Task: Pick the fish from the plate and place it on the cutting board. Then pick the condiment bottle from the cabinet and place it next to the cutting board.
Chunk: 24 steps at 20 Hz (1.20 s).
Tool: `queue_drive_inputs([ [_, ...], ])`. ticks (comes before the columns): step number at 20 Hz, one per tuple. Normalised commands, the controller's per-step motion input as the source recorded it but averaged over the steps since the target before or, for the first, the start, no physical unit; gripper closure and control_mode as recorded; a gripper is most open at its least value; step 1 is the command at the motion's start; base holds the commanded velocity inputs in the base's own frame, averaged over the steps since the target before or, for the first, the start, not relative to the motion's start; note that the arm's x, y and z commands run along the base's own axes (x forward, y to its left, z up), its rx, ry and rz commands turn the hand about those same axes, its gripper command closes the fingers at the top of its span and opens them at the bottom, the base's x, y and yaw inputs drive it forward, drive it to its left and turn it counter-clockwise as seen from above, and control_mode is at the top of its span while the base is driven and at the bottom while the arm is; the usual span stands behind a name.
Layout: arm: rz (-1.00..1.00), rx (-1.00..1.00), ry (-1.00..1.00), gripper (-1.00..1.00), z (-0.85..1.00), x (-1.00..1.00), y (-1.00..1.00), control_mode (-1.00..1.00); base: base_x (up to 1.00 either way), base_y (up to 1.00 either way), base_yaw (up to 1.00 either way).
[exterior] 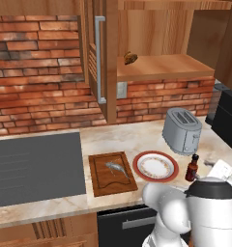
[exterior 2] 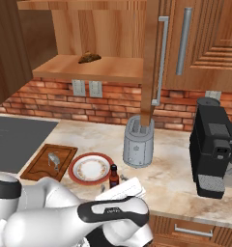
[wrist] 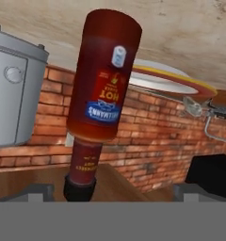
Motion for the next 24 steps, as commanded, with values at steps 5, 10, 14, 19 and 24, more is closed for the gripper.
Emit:
queue_drive_inputs([
  [5,0.00,0.00,0.00,-1.00,0.20,-0.29,-0.01,-1.00,0.00,0.00,0.00],
  [10,0.00,0.00,0.00,-1.00,0.39,-0.20,0.00,-1.00,0.00,0.00,0.00],
  [14,0.00,0.00,0.00,-1.00,0.49,-0.15,0.00,-1.00,0.00,0.00,0.00],
  [19,0.00,0.00,0.00,-1.00,0.44,-0.10,0.00,-1.00,0.00,0.00,0.00],
  [24,0.00,0.00,0.00,-1.00,0.38,-0.11,0.00,-1.00,0.00,0.00,0.00],
])
